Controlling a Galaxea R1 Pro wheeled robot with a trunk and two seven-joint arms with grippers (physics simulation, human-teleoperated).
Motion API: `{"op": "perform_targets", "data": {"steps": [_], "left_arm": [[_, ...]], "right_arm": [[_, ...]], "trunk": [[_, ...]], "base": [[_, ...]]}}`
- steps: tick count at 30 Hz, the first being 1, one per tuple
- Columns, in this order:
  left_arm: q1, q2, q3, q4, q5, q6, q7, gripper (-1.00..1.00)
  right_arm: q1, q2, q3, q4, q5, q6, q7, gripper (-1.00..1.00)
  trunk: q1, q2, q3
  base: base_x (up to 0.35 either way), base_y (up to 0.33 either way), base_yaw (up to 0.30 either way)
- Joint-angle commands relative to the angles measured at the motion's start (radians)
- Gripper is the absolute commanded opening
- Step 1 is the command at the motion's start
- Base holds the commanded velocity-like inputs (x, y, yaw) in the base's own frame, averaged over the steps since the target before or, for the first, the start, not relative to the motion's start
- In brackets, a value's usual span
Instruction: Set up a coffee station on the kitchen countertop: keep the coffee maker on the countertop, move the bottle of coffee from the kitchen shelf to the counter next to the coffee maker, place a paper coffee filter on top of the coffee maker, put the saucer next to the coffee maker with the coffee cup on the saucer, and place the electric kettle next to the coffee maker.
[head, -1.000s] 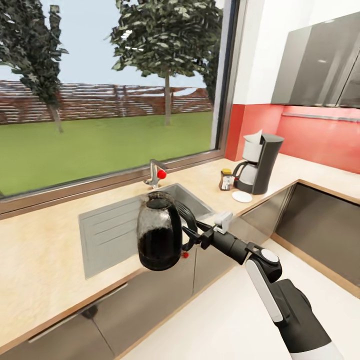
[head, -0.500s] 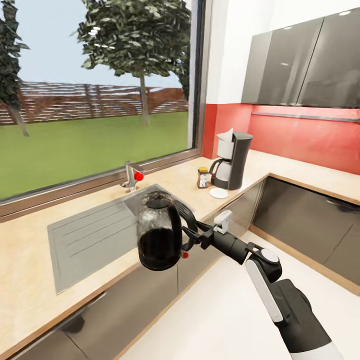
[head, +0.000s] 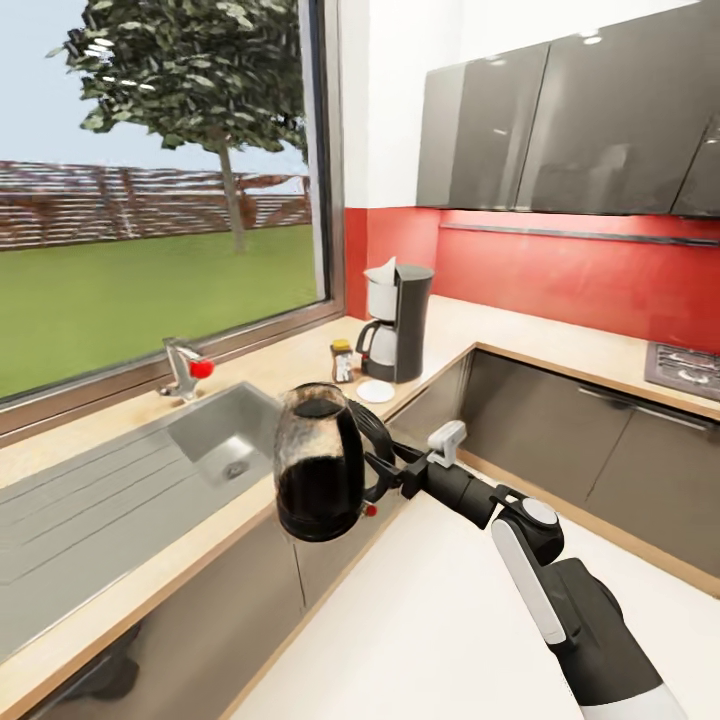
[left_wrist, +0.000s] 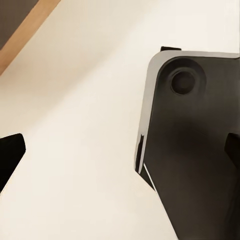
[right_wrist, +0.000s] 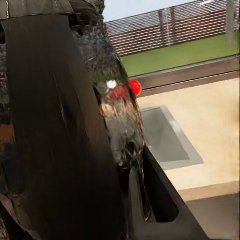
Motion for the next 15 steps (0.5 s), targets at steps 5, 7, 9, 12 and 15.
{"op": "perform_targets", "data": {"steps": [5,7,9,12,15], "left_arm": [[0.0,0.0,-0.007,0.0,0.008,-0.002,0.002,1.0],[-0.001,0.0,-0.007,0.0,0.008,-0.002,0.002,1.0],[-0.001,-0.001,-0.007,0.0,0.007,-0.002,0.002,1.0],[-0.001,-0.001,-0.008,0.0,0.006,-0.002,0.002,1.0],[0.0,-0.003,-0.013,0.0,0.003,-0.002,0.002,1.0]], "right_arm": [[-0.001,0.0,0.001,-0.001,-0.016,0.009,-0.001,-1.0],[-0.001,0.0,0.001,-0.001,-0.016,0.009,-0.001,-1.0],[-0.001,0.0,0.001,-0.001,-0.016,0.009,-0.001,-1.0],[-0.001,0.0,0.001,-0.001,-0.016,0.009,-0.001,-1.0],[-0.001,0.0,0.001,-0.001,-0.016,0.009,-0.001,-1.0]], "trunk": [[0.001,-0.002,-0.002],[0.001,-0.002,-0.002],[0.001,-0.002,-0.002],[0.001,-0.002,-0.002],[0.001,-0.002,-0.002]], "base": [[0.26,-0.171,-0.291],[0.284,-0.138,-0.291],[0.294,-0.122,-0.291],[0.3,-0.111,-0.291],[0.304,-0.103,-0.291]]}}
